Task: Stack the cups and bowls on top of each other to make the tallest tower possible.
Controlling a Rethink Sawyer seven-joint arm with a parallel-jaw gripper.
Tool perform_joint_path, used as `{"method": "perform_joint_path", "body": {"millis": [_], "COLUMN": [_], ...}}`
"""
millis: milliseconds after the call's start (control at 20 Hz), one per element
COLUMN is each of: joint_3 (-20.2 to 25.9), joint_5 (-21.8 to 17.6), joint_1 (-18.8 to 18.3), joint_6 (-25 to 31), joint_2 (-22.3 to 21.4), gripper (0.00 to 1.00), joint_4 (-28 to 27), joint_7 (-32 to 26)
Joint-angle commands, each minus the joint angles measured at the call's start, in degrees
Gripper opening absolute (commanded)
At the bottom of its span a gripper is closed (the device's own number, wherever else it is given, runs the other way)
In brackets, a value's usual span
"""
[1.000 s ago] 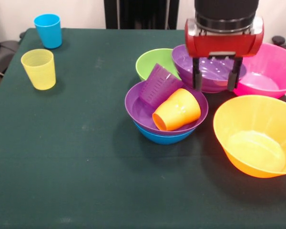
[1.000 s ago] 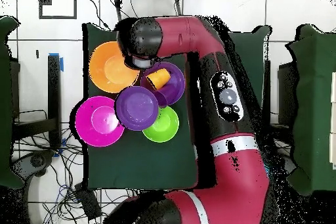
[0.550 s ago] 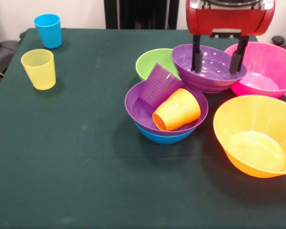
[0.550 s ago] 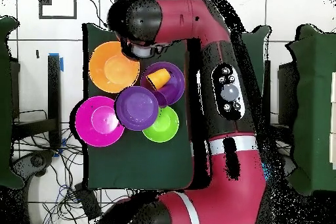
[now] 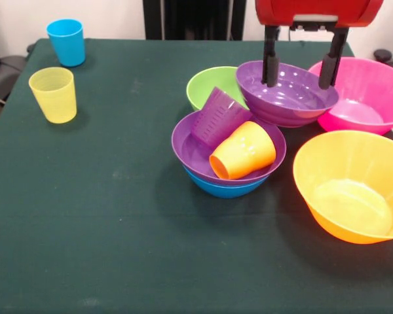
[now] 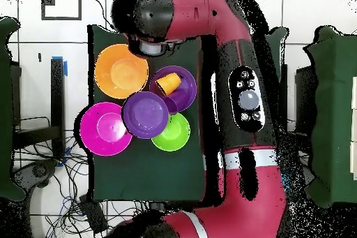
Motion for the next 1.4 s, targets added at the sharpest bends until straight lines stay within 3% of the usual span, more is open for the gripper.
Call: {"method": "perform_joint_path", "body": {"millis": [50, 300, 600, 850, 1200, 1400], "joint_3": [-3.5, -5.6, -6.4, -6.6, -6.3, -5.7], "joint_5": [-0.8, -0.6, -1.6, -2.3, 0.9, 1.4], "joint_1": [-0.9, -0.9, -1.2, -1.0, -1.3, -1.3], "joint_6": [-2.6, -6.5, -15.1, -14.9, -10.1, -7.3], "joint_2": [-6.9, -14.6, -16.2, -15.2, -15.9, -13.4], "gripper": [1.00, 1.00, 1.00, 1.00, 1.00, 1.00], "joint_4": [13.8, 25.7, 33.0, 31.0, 28.6, 23.5], "joint_7": [-2.8, -0.4, 1.7, 0.2, 0.1, -0.8]}}
